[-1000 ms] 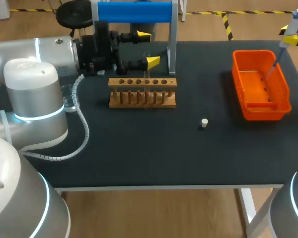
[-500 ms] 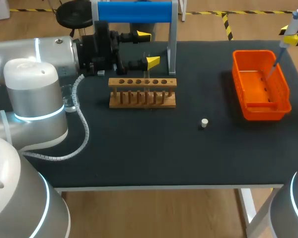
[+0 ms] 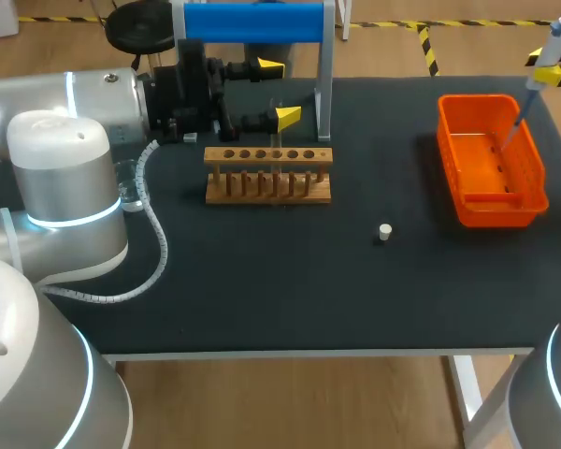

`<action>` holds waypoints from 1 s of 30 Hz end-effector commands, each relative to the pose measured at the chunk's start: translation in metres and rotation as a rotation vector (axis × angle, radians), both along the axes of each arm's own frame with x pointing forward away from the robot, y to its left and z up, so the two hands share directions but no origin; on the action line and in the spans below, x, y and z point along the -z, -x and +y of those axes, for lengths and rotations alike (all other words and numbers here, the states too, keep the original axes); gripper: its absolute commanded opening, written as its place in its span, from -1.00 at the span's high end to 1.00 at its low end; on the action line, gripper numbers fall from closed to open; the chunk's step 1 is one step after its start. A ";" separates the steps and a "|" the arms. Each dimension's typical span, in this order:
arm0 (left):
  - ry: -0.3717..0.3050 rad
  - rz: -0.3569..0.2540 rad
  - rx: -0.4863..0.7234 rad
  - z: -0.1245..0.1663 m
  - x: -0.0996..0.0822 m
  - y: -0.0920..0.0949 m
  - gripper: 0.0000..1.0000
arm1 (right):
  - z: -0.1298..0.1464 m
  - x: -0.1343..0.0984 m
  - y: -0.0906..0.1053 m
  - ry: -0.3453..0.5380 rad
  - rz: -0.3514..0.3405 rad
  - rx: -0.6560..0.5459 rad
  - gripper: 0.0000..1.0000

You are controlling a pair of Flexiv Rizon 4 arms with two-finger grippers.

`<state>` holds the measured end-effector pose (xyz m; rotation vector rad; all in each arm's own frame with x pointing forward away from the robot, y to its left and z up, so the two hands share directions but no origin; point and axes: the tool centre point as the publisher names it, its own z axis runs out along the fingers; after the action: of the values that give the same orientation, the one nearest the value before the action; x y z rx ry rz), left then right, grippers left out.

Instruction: Invert the test tube, pick up the pipette, mount the tip to pipette, aspirate from beaker and dispense into the tube, eject the tip, return the pipette, and cap with the stopper.

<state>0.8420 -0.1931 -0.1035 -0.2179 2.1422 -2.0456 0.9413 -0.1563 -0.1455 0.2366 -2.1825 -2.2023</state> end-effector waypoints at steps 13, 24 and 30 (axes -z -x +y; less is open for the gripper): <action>-0.050 -0.017 -0.062 -0.096 -0.043 -0.032 -1.00 | 0.000 -0.001 0.000 0.002 0.000 -0.001 1.00; -0.101 0.001 -0.092 -0.185 -0.058 -0.071 -1.00 | 0.000 -0.001 0.000 0.002 0.000 -0.001 1.00; -0.118 -0.019 -0.083 -0.221 -0.061 -0.086 -1.00 | 0.000 -0.001 0.000 0.002 0.000 -0.001 1.00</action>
<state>0.8998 -0.3347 -0.0368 -0.2573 2.1726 -1.8932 0.9412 -0.1562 -0.1455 0.2362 -2.1827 -2.2024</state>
